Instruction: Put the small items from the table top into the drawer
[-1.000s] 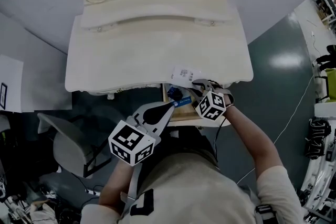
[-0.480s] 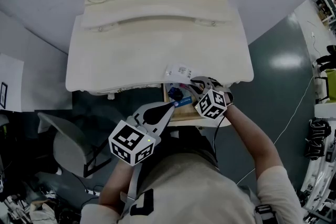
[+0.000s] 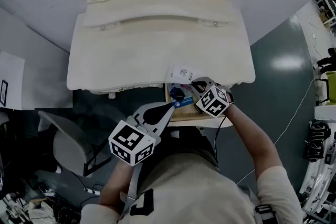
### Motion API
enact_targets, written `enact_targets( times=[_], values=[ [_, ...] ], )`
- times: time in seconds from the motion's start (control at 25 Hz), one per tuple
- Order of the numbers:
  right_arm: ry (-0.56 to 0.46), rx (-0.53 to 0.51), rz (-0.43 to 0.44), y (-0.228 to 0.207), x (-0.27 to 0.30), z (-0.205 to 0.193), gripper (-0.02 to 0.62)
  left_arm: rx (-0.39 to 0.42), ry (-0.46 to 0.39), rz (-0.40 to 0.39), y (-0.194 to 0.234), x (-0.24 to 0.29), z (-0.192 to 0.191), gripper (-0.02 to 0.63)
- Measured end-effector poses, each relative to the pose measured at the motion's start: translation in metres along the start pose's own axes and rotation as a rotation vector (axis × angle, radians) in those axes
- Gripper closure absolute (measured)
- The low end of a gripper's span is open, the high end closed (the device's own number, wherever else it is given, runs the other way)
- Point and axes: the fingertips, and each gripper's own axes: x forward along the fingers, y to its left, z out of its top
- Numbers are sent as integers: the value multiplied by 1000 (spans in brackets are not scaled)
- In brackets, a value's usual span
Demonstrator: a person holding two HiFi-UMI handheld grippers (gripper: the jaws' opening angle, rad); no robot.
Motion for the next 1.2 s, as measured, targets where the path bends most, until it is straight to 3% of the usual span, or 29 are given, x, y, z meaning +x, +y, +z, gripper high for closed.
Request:
enact_targets(
  times=[0.08, 0.16, 0.44, 0.84, 1.2],
  values=[
    [-14, 128, 32, -3, -1, 2, 563, -1, -1, -1, 0, -1, 0, 549],
    [-22, 189, 41, -7, -1, 3, 565, 0, -1, -1, 1, -2, 0, 549],
    [9, 170, 45, -7, -2, 9, 566, 3, -6, -8, 2, -4, 1, 549],
    [29, 275, 179, 11, -9, 21, 566, 17, -18, -16, 0, -16, 0, 549],
    [104, 232, 176, 33, -10, 14, 566, 12, -35, -13, 0, -35, -8, 549]
  ],
)
